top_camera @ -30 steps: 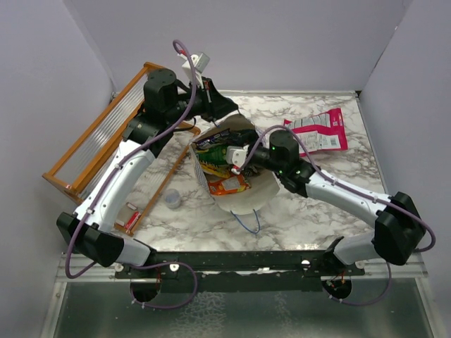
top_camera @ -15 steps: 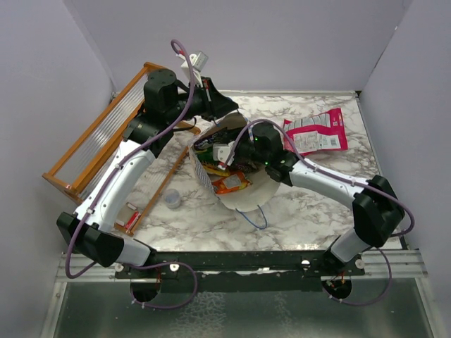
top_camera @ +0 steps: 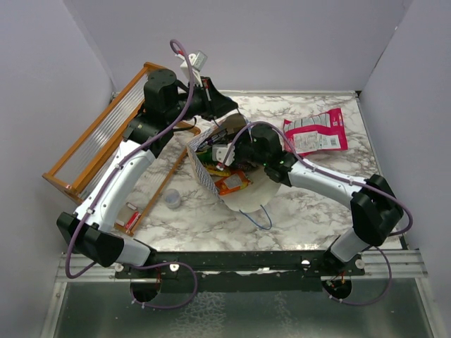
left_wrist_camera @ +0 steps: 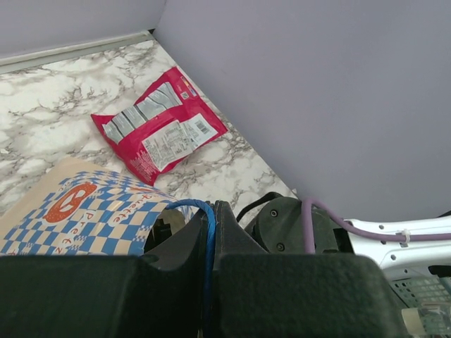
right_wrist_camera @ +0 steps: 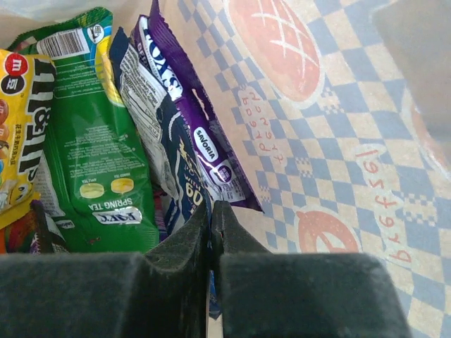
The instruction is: Take the snacks out of the paper bag
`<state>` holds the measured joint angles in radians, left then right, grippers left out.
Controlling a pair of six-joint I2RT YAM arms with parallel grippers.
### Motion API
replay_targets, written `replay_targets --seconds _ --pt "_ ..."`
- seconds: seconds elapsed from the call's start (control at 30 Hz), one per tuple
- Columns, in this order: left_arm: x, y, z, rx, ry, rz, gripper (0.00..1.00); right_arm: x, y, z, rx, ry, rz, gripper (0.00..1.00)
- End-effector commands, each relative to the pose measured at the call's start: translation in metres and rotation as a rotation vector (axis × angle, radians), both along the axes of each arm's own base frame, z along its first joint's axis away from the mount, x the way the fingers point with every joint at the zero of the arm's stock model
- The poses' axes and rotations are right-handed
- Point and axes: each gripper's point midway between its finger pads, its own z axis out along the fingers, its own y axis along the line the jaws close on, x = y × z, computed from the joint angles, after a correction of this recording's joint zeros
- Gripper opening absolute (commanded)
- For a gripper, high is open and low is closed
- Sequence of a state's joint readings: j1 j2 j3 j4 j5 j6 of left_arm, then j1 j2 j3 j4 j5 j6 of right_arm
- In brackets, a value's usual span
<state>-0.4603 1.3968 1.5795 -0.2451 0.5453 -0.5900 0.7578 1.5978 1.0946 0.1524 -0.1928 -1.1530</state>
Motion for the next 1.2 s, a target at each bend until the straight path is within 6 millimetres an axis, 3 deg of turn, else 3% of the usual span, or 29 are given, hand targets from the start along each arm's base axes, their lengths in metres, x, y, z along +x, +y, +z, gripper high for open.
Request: replay_targets --seconds 0.0,0.1,0.47,0.97,1.17 --pt "-0.007 0.011 0.04 -0.064 -0.121 0.051 0.0 -0.013 0.0 0.024 0.099 -0.003 0.026 0.01" --pt "-0.006 0.014 0.039 -0.059 -0.124 0.069 0.0 -0.026 -0.001 0.033 0.143 0.036 0.054 0.01" --pt "0.0 0.025 0.039 -0.047 -0.123 0.147 0.0 -0.039 -0.013 0.089 0.364 0.063 0.014 0.01" --pt "0.0 0.028 0.04 -0.043 -0.133 0.168 0.0 -0.113 -0.025 0.145 0.467 0.066 0.254 0.01" --pt "-0.001 0.03 0.037 -0.039 -0.13 0.175 0.0 -0.147 -0.037 0.187 0.559 0.057 0.351 0.01"
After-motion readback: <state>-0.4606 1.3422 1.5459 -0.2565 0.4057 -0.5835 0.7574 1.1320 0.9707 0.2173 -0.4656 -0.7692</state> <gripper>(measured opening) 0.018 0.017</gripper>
